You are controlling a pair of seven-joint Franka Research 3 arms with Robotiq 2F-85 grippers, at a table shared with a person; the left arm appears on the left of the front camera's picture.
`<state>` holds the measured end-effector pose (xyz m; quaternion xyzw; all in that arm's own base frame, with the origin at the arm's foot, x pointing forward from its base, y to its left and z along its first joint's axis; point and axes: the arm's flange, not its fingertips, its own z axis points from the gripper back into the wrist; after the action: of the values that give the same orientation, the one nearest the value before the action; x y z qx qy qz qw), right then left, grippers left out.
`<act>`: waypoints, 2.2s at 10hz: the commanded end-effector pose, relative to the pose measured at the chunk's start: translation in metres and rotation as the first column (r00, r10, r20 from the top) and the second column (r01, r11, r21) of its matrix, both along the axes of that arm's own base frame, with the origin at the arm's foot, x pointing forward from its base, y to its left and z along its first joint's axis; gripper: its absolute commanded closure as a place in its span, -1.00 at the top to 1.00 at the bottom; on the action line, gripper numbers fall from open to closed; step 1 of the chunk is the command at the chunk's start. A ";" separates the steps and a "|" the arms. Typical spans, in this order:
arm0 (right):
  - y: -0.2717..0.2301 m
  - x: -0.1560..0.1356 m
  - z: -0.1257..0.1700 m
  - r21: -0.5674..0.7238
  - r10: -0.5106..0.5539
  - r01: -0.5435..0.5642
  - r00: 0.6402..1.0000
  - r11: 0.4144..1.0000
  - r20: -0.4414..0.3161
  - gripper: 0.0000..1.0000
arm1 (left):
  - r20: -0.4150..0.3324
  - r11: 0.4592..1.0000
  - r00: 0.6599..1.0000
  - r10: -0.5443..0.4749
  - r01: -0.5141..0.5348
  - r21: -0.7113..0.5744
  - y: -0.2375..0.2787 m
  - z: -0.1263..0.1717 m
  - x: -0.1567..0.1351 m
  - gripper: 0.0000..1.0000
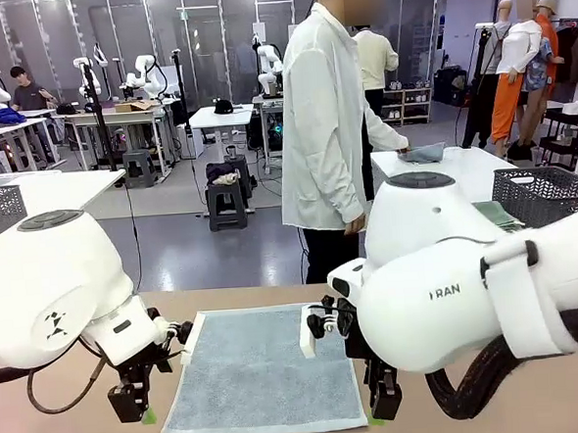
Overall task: Fold the towels and place them in the basket.
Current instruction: When a person lays out a Towel with hook on the table, fold it in half twice.
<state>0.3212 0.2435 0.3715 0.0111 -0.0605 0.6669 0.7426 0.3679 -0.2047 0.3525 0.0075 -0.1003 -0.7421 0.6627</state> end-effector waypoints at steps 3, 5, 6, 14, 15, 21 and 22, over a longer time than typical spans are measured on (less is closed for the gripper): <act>0.000 0.004 -0.040 0.004 0.145 -0.146 0.989 0.989 0.018 0.38 | -0.030 0.998 0.998 0.056 -0.055 0.033 -0.012 -0.026 -0.021 0.99; 0.001 0.006 -0.052 0.000 0.113 -0.113 0.993 0.994 -0.018 0.38 | -0.058 0.996 0.996 0.072 -0.069 0.048 -0.017 -0.037 -0.024 0.99; 0.001 0.006 -0.057 -0.001 0.094 -0.094 0.995 0.996 -0.033 0.38 | -0.072 0.997 0.995 0.070 -0.066 0.049 -0.017 -0.043 -0.024 0.99; 0.008 0.017 -0.080 -0.002 0.076 -0.076 0.997 0.997 -0.016 0.38 | -0.078 0.997 0.996 0.039 -0.034 0.071 -0.021 -0.065 -0.012 0.99; 0.008 0.017 -0.081 -0.002 0.075 -0.075 0.997 0.997 -0.013 0.38 | -0.079 0.997 0.996 0.034 -0.028 0.068 -0.021 -0.065 -0.011 0.88; 0.009 0.021 -0.077 -0.009 0.046 -0.045 0.995 0.999 0.087 -0.79 | -0.016 0.997 1.000 0.026 -0.024 0.076 -0.023 -0.059 -0.005 -0.32; 0.010 0.020 -0.077 -0.014 0.045 -0.044 0.995 0.999 0.092 -1.00 | -0.013 0.996 1.000 0.026 -0.025 0.080 -0.024 -0.059 -0.005 -0.60</act>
<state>0.3494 0.2534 0.3022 -0.0065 -0.0867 0.6916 0.7170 0.3641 -0.2282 0.2988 0.0097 -0.0611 -0.7412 0.6684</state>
